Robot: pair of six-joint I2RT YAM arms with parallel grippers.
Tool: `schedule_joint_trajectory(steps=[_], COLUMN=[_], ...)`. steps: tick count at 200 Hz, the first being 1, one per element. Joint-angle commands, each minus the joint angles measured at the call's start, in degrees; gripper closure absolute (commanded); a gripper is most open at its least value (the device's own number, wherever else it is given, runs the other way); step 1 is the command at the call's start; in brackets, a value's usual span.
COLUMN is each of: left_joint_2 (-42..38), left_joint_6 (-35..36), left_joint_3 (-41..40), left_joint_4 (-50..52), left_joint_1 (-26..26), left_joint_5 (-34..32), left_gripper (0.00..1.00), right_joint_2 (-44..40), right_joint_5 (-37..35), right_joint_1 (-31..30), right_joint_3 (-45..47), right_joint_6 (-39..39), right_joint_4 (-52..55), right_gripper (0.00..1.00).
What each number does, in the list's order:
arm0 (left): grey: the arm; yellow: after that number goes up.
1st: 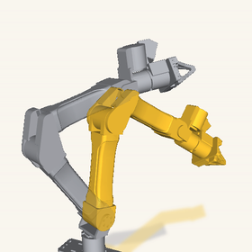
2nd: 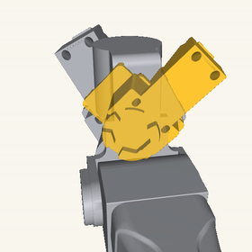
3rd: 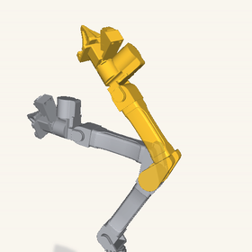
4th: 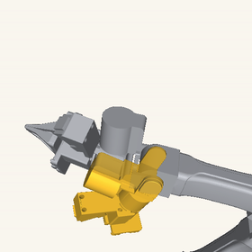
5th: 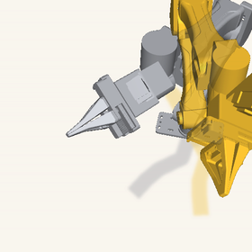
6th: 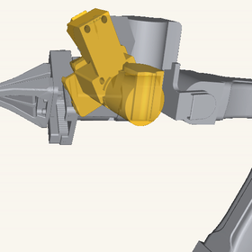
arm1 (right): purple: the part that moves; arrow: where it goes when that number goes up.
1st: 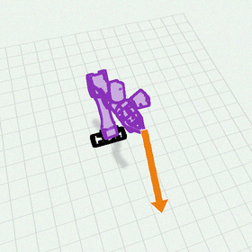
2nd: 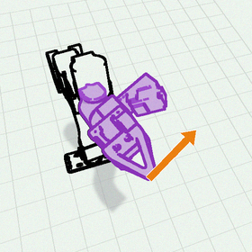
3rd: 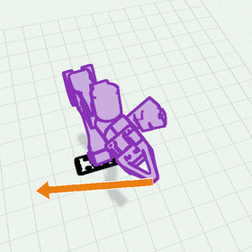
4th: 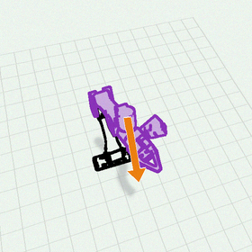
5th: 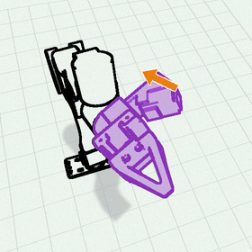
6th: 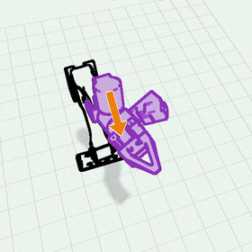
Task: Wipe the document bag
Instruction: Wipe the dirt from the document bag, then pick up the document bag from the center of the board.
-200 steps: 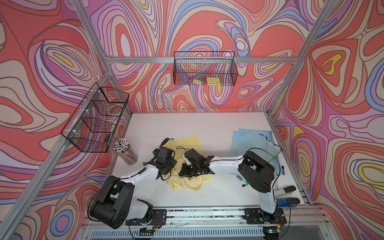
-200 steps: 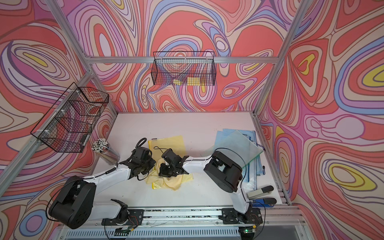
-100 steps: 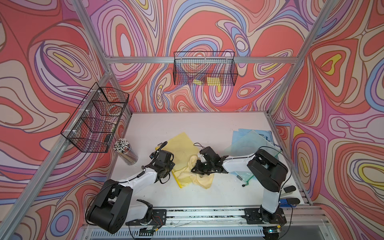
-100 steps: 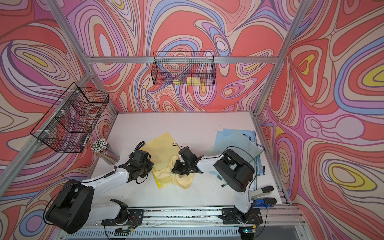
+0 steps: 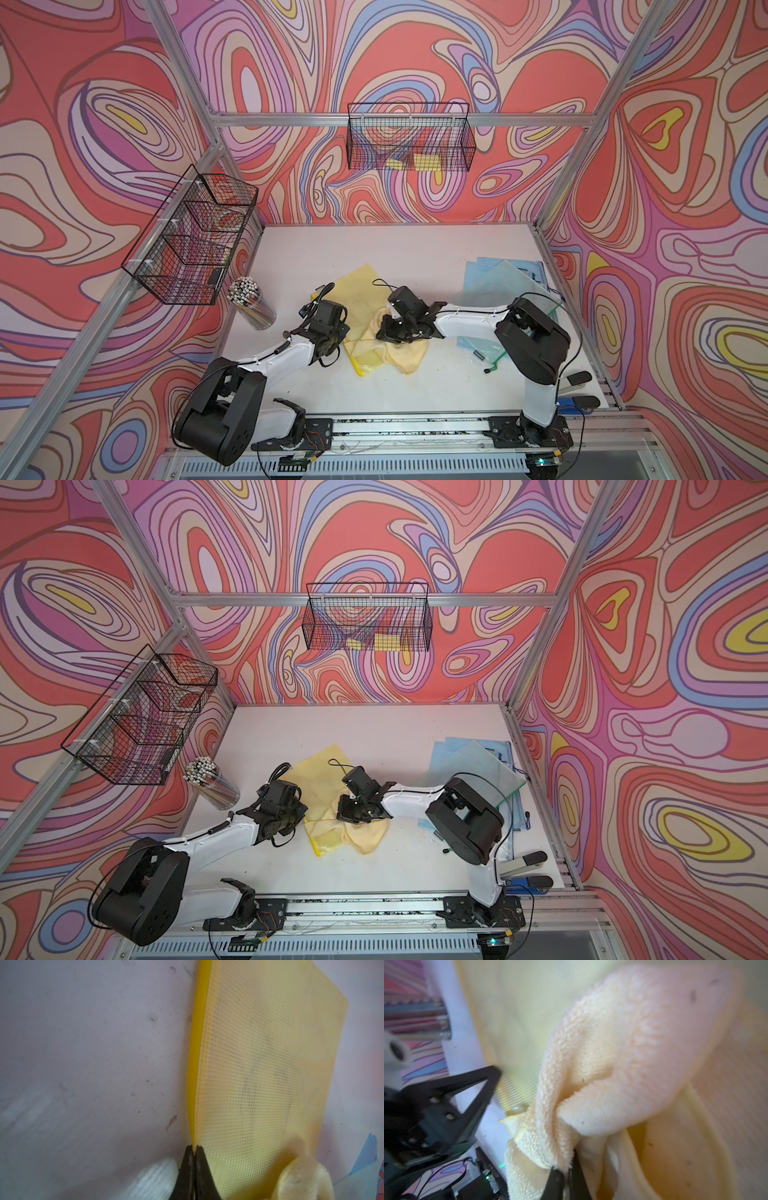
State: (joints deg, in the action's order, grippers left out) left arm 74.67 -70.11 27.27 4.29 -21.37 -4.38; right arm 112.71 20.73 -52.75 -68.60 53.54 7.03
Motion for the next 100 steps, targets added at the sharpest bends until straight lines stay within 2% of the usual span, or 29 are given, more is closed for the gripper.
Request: schedule_joint_trajectory(steps=[1, 23, 50, 70, 100], left_joint_2=[-0.5, -1.1, -1.3, -1.5, -3.3], left_joint_6=[-0.1, 0.2, 0.7, 1.6, 2.0], left_joint_3=[-0.2, -0.1, 0.1, 0.1, -1.2], left_joint_4=[0.7, 1.2, 1.4, 1.8, 2.6], left_joint_1=[0.2, 0.3, 0.2, 0.2, 0.3], left_joint_5=[-1.0, -1.1, -1.0, -0.7, -1.6], left_gripper=[1.0, 1.0, 1.0, 1.0, 1.0], right_joint_2=[4.3, 4.8, 2.8, -0.6, -6.2], right_joint_5=[3.4, 3.4, 1.9, 2.4, 2.1], right_joint_1=[-4.0, -3.6, -0.1, 6.6, 20.4], right_joint_3=[-3.5, -0.8, 4.0, 10.8, 17.0], right_joint_6=[3.6, 6.4, 4.9, 2.9, -4.3], right_joint_4=[-2.6, -6.6, -5.0, -4.8, 0.6], right_gripper=[1.0, 1.0, 1.0, 1.0, 1.0])
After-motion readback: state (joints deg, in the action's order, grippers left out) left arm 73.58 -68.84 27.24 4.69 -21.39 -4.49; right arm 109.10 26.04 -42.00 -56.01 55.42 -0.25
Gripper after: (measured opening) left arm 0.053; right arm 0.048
